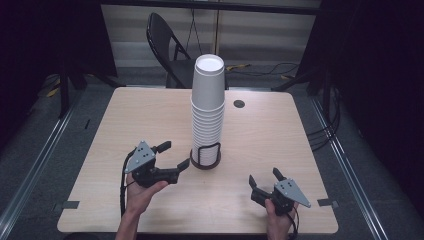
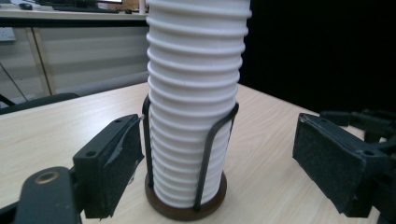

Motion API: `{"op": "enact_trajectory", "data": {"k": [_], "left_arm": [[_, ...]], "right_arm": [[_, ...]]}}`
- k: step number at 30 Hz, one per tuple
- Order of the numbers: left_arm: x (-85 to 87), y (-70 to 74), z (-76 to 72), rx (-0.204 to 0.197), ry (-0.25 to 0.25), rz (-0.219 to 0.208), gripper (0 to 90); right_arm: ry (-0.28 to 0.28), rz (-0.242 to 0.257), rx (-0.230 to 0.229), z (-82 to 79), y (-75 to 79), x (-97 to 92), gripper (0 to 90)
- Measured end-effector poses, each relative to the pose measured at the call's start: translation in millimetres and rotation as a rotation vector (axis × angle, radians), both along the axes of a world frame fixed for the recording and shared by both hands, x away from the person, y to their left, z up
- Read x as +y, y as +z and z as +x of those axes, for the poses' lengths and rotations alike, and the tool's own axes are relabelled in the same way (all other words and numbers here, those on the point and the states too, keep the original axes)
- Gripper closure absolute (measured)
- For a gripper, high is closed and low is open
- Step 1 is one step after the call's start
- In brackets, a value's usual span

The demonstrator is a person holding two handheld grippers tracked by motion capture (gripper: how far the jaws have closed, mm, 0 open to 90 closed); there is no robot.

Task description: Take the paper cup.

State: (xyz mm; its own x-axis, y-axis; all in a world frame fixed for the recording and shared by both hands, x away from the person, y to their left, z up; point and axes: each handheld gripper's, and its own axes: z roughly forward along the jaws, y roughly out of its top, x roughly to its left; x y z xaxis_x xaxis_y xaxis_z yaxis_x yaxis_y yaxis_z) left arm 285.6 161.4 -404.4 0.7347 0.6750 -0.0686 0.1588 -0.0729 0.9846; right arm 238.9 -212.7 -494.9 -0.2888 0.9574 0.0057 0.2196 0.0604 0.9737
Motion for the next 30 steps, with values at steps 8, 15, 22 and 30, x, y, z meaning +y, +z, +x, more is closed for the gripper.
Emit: {"op": "enact_trajectory", "data": {"k": [8, 15, 22, 30], "left_arm": [[-3.1, 25.1, 7.2, -0.053, -0.009, 0.005, 15.9], [-5.9, 45.2, 12.4, -0.087, -0.044, -0.015, 16.2], [-5.9, 59.3, 15.7, -0.115, -0.058, -0.012, 15.5], [-8.6, 79.2, 26.0, -0.150, -0.069, -0.002, 16.1]], "right_arm": [[-0.001, 0.005, 0.004, 0.0, 0.1, -0.1, 13.4], [-0.001, 0.007, 0.004, 0.1, 0.1, -0.3, 13.4], [0.003, 0.009, 0.007, 0.2, 0.2, -0.6, 13.5], [0.005, 0.011, 0.010, 0.5, 0.1, -0.8, 13.5]]}}
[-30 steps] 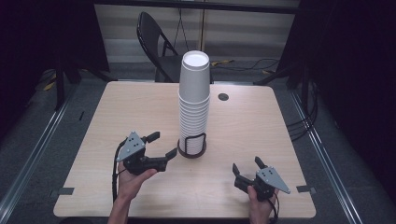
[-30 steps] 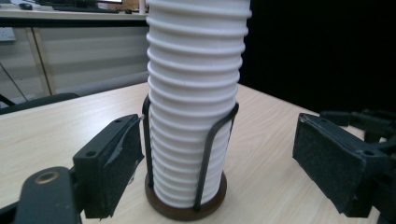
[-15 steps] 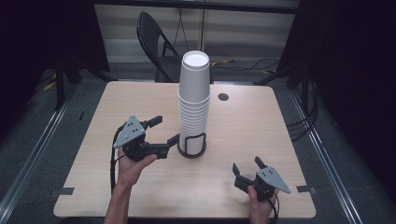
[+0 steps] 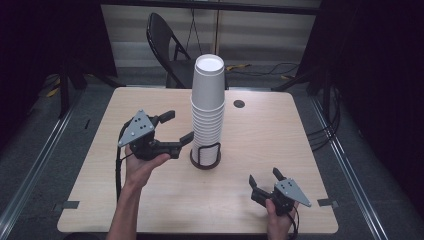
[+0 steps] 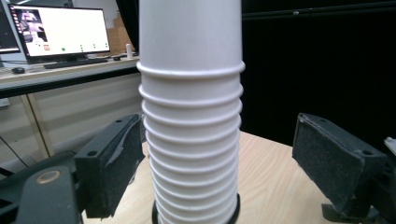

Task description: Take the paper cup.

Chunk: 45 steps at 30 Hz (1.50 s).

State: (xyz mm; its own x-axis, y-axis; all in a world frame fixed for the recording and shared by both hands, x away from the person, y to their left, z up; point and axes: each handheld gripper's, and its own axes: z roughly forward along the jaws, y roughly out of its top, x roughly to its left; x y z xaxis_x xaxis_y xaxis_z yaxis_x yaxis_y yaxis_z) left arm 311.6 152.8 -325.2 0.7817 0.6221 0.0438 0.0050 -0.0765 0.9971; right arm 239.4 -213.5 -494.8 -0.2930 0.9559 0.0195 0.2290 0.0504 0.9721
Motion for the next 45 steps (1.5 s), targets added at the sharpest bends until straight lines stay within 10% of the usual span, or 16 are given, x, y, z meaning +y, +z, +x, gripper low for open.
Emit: {"op": "enact_trajectory", "data": {"k": [21, 45], "left_arm": [[-12.1, 46.0, 32.6, 0.020, -0.047, -0.029, 15.4], [-53.8, 57.0, 78.4, 0.087, -0.080, 0.022, 8.3]], "right_arm": [[0.007, 0.002, -0.007, -0.5, -0.1, -0.6, 13.5], [0.011, 0.014, -0.004, -0.4, -0.1, -2.0, 13.5]]}}
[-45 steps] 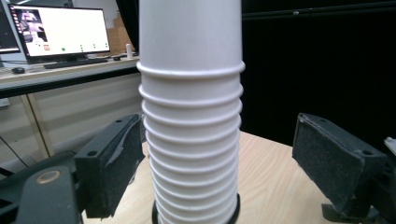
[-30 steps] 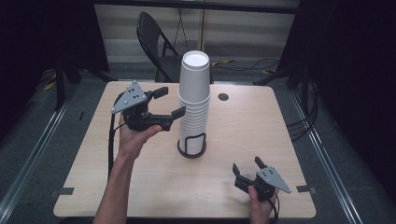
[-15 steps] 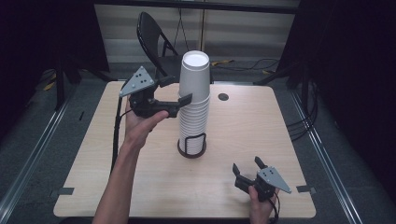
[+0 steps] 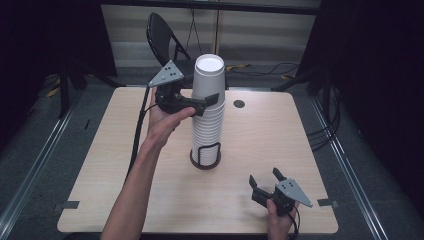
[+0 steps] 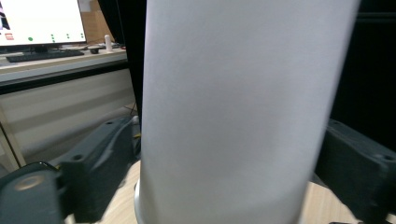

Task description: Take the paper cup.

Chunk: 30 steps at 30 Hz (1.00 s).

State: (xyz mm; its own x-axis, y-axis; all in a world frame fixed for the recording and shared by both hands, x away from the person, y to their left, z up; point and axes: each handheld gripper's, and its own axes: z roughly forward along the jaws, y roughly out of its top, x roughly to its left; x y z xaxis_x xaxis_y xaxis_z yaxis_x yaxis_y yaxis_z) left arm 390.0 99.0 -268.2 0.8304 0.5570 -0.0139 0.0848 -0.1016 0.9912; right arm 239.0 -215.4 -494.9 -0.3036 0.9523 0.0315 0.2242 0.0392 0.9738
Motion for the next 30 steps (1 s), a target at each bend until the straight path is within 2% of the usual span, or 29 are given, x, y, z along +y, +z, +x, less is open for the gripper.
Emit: {"op": "enact_trajectory", "data": {"k": [7, 9, 11, 12, 14, 21, 27, 30], "left_arm": [[-13.9, -3.4, 7.3, 0.007, 0.001, 0.065, 8.1], [-15.0, -4.4, 8.4, 0.007, 0.001, 0.070, 7.4], [-16.5, -5.8, 10.4, 0.025, 0.016, 0.065, 4.7], [-16.6, -6.1, 11.1, 0.031, 0.003, 0.063, 4.9], [-17.8, -5.8, 10.6, 0.024, -0.002, 0.071, 9.6], [-18.6, -4.4, 9.9, 0.019, 0.004, 0.081, 10.9], [-18.2, -4.3, 10.3, 0.018, 0.001, 0.077, 11.1], [-17.0, -2.6, 8.9, 0.011, 0.008, 0.054, 11.2]], "right_arm": [[-0.001, 0.000, 0.000, 0.3, 0.0, 0.1, 13.5], [0.002, 0.000, 0.002, 0.1, 0.0, -0.1, 13.5], [-0.002, 0.000, 0.000, 0.3, 0.0, 0.1, 13.3], [-0.002, 0.002, 0.004, 0.3, 0.0, -0.1, 13.4], [-0.001, 0.004, 0.002, 0.2, 0.0, -0.4, 13.4], [-0.006, 0.006, -0.002, 0.3, -0.1, -0.4, 13.4], [-0.002, 0.006, 0.001, 0.4, 0.0, -0.5, 13.4], [-0.002, 0.007, 0.000, 0.3, -0.1, -0.6, 13.4]]}}
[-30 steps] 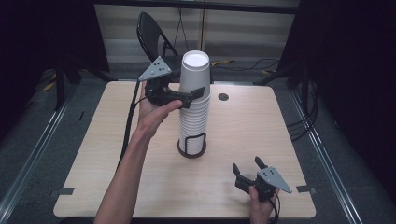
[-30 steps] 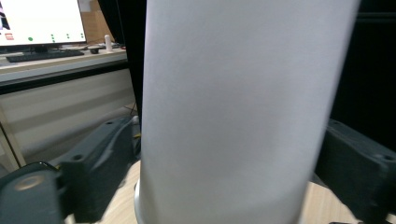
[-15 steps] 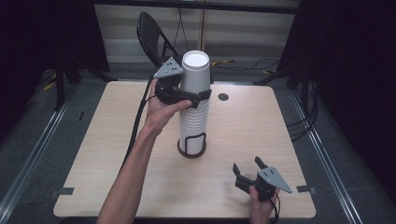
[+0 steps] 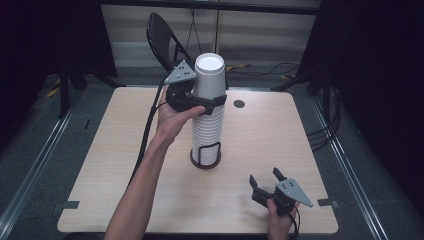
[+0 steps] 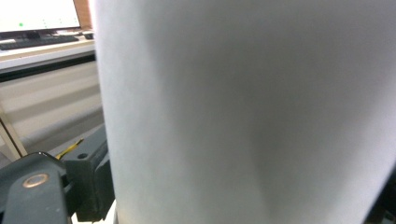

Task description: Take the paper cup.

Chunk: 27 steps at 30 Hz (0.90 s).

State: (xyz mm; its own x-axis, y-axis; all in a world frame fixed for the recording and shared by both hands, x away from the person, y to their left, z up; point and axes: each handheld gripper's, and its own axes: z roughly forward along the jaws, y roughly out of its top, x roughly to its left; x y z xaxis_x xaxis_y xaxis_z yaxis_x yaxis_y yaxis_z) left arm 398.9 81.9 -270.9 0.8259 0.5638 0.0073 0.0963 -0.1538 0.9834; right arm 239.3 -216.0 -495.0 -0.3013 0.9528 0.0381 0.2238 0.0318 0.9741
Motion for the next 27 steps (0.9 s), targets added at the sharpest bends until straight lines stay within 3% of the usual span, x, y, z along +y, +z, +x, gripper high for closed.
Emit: {"op": "enact_trajectory", "data": {"k": [3, 27], "left_arm": [[2.6, 5.1, -4.3, -0.015, 0.004, -0.026, 11.3], [5.5, 27.0, -11.5, -0.097, 0.031, -0.068, 12.6]], "right_arm": [[-0.004, 0.003, 0.000, -0.3, 0.0, 0.0, 13.3], [-0.005, 0.007, 0.000, 0.1, 0.0, -0.7, 13.3]]}}
